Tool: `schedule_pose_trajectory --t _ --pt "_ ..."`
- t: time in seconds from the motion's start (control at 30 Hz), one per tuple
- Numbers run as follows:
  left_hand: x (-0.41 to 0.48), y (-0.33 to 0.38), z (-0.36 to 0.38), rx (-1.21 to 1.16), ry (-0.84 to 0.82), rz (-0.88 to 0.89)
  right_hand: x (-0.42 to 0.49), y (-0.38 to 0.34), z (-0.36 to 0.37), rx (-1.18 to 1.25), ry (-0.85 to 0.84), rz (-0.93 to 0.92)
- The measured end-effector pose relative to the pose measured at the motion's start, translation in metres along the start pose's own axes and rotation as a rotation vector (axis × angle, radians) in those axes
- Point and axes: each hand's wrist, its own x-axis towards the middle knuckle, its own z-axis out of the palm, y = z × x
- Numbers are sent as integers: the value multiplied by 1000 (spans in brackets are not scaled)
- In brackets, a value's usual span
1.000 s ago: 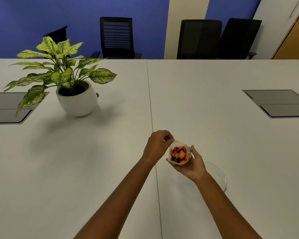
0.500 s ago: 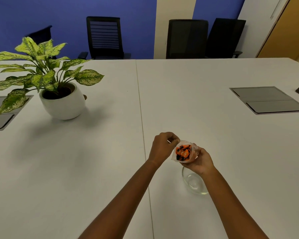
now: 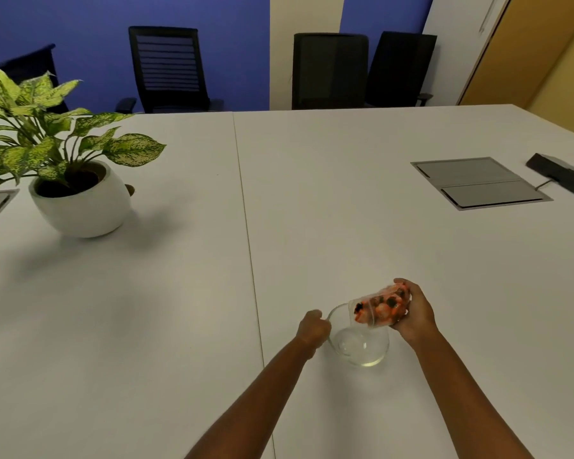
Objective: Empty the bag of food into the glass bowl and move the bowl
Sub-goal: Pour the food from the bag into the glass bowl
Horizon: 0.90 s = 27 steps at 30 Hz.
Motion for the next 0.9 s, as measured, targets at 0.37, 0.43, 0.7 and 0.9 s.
schedule_pose_trajectory --t 0.37,0.43,0.7,0.9 --pt "2 -11 3 -137 -53 -45 -22 22 23 -532 -20 -509" --pt "2 -11 0 -147 -62 -47 -28 23 27 -603 -21 -594" --pt "-3 -4 -11 -157 -51 -35 -45 20 39 -799 46 -944" --pt "-5 -6 -15 -170 -38 -35 -50 12 42 -692 57 -876"
